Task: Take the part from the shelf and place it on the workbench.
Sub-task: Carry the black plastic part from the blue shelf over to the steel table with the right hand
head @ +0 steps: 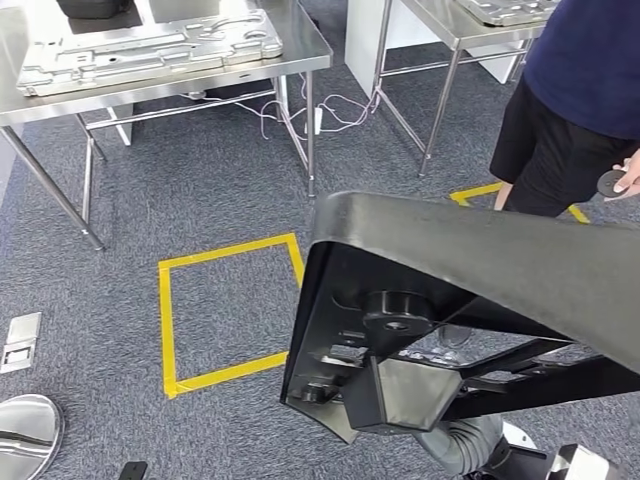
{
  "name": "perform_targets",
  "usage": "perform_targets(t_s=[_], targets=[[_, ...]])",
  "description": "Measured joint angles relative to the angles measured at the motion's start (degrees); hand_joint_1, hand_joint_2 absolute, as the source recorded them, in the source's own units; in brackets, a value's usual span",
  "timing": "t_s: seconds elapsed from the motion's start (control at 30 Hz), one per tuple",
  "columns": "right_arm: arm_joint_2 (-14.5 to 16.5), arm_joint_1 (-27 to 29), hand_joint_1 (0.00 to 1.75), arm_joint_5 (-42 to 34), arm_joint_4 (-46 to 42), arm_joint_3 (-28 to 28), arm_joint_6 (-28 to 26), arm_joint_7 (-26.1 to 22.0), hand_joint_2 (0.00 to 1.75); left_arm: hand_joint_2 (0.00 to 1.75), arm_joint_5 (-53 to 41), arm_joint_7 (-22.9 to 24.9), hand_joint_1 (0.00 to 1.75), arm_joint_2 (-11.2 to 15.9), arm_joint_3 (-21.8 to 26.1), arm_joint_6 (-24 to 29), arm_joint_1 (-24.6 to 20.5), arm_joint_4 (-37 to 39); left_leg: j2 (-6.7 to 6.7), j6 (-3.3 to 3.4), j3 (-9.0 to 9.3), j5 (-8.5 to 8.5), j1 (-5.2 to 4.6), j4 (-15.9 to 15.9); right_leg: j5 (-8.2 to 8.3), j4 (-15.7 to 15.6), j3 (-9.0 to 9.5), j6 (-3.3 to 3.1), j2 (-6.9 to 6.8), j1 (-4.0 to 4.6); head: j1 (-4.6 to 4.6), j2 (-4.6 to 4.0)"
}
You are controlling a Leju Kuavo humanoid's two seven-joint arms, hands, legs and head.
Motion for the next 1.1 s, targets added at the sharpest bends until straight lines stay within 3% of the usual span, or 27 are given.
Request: perform_targets(t_s=[0.13,0.2,0.27,0.3,0.33,0.37,0.47,0.5,0.63,0.7,0.77,0.8,0.83,0.87,0.97,1.03,1.1], targets=[[0.0,0.0,1.75,0.0,0.0,0.0,0.0,0.0,1.75,1.75,0.0,0.0,0.00,0.0,0.0,0.0,-0.1,0.0,-0.02,-0.78,-0.25,-0.80,0.06,0.8,-0.01,-0.3,-0.07,-1.25,0.03,-0.08,-0.02,0.00],[0.0,0.0,1.75,0.0,0.0,0.0,0.0,0.0,1.75,1.75,0.0,0.0,0.00,0.0,0.0,0.0,-0.1,0.0,-0.03,-1.37,-2.12,-3.81,0.21,5.3,0.03,-0.3,-0.08,-1.76,-0.14,-0.27,-0.03,0.00],[0.0,0.0,1.75,0.0,0.0,0.0,0.0,0.0,1.75,1.75,0.0,0.0,0.00,-0.1,0.0,0.0,0.0,0.0,-0.03,-1.74,-5.61,-7.35,0.36,13.1,0.00,-0.3,-0.15,-1.96,-0.24,-0.24,-0.03,0.00],[0.0,0.0,1.75,0.0,0.0,0.0,0.0,0.0,1.75,1.75,0.0,0.0,0.00,-0.1,0.0,0.0,0.1,0.0,-0.03,-1.79,-6.85,-8.04,0.38,15.8,0.00,-0.3,-0.15,-1.96,-0.26,-0.23,-0.03,0.00],[0.0,0.0,1.75,0.0,0.0,0.0,0.0,0.0,1.75,1.75,0.0,0.0,0.00,-0.1,0.0,0.0,0.1,0.0,-0.03,-1.72,-7.10,-7.51,0.37,16.2,-0.02,-0.3,-0.10,-1.95,-0.25,-0.22,-0.03,0.00],[0.0,0.0,1.75,0.0,0.0,0.0,0.0,0.0,1.75,1.75,0.0,0.0,0.00,-0.1,0.0,0.0,0.1,0.0,-0.03,-1.55,-6.25,-5.89,0.35,14.2,-0.04,-0.3,0.01,-1.92,-0.21,-0.20,-0.03,0.00],[0.0,0.0,1.75,0.0,0.0,0.0,0.0,0.0,1.75,1.75,0.0,0.0,0.00,0.0,0.0,0.0,0.1,0.0,-0.12,-0.55,-1.24,-0.38,0.06,3.2,-0.23,-0.2,0.33,-1.67,-0.07,-0.08,-0.03,0.00],[0.0,0.0,1.75,0.0,0.0,0.0,0.0,0.0,1.75,1.75,0.0,0.0,0.00,0.0,0.0,0.0,0.0,0.0,-0.15,-0.30,-0.40,0.15,-0.08,1.2,-0.26,-0.2,0.28,-1.49,-0.05,-0.04,-0.02,0.00],[0.0,-0.1,1.75,0.0,-0.1,0.0,0.0,0.0,1.75,1.75,0.0,0.0,0.00,0.1,0.0,0.0,0.0,0.0,-0.15,0.29,-0.15,0.23,-0.03,-0.2,-0.67,0.1,0.03,-0.28,-0.04,-0.10,-0.01,0.00],[0.0,-0.1,1.75,0.0,-0.1,0.0,0.0,0.0,1.75,1.75,0.0,0.0,0.00,0.1,0.0,0.0,0.0,0.0,-0.03,0.72,-0.06,0.51,0.24,-0.5,-3.38,4.0,-1.53,0.18,-0.02,-0.16,0.01,0.00],[0.0,0.0,1.75,0.0,-0.1,0.0,0.0,0.0,1.75,1.75,0.0,0.0,0.00,0.1,0.0,0.0,0.0,0.0,0.09,0.83,-0.09,0.53,0.20,-0.5,-7.08,11.7,-4.88,0.46,-0.02,-0.20,0.01,0.00],[0.0,0.0,1.75,0.0,0.0,0.0,0.0,0.0,1.75,1.75,0.0,0.0,0.00,0.1,0.0,0.0,0.0,0.0,0.13,0.83,-0.08,0.52,0.18,-0.5,-8.00,14.7,-6.23,0.59,-0.02,-0.23,0.01,0.00],[0.0,0.1,1.75,0.0,0.0,0.0,0.0,0.0,1.75,1.75,0.0,0.0,0.00,0.1,0.0,0.0,0.1,0.0,0.14,0.83,-0.05,0.52,0.18,-0.5,-7.86,15.8,-6.75,0.69,-0.03,-0.24,0.01,0.00],[0.0,0.1,1.75,0.0,0.0,0.0,0.0,0.0,1.75,1.75,0.0,0.0,0.00,0.1,0.0,0.0,0.1,0.0,0.14,0.80,0.02,0.50,0.20,-0.5,-6.60,14.6,-6.15,0.78,-0.04,-0.26,0.01,0.00],[0.0,0.0,1.75,0.0,0.0,0.0,0.0,0.0,1.75,1.75,0.0,0.0,0.00,0.0,0.0,0.0,0.0,0.0,0.07,0.39,0.19,0.21,0.13,-0.3,-1.13,3.3,-1.00,0.73,-0.06,-0.28,0.01,0.00],[0.0,0.0,1.75,0.0,0.0,0.0,0.0,0.0,1.75,1.75,0.0,0.0,0.00,0.0,0.0,0.0,0.0,0.0,0.01,-0.06,0.01,0.07,-0.10,0.0,-0.30,-0.2,0.38,0.24,0.03,-0.17,-0.01,0.00],[0.0,0.0,1.75,0.0,0.0,0.0,0.0,0.0,1.75,1.75,0.0,0.0,0.00,0.1,0.0,0.0,0.0,0.0,-0.01,-0.38,-0.09,0.02,-0.13,0.1,-0.36,-0.2,0.29,-0.45,0.11,-0.09,-0.03,0.00]])
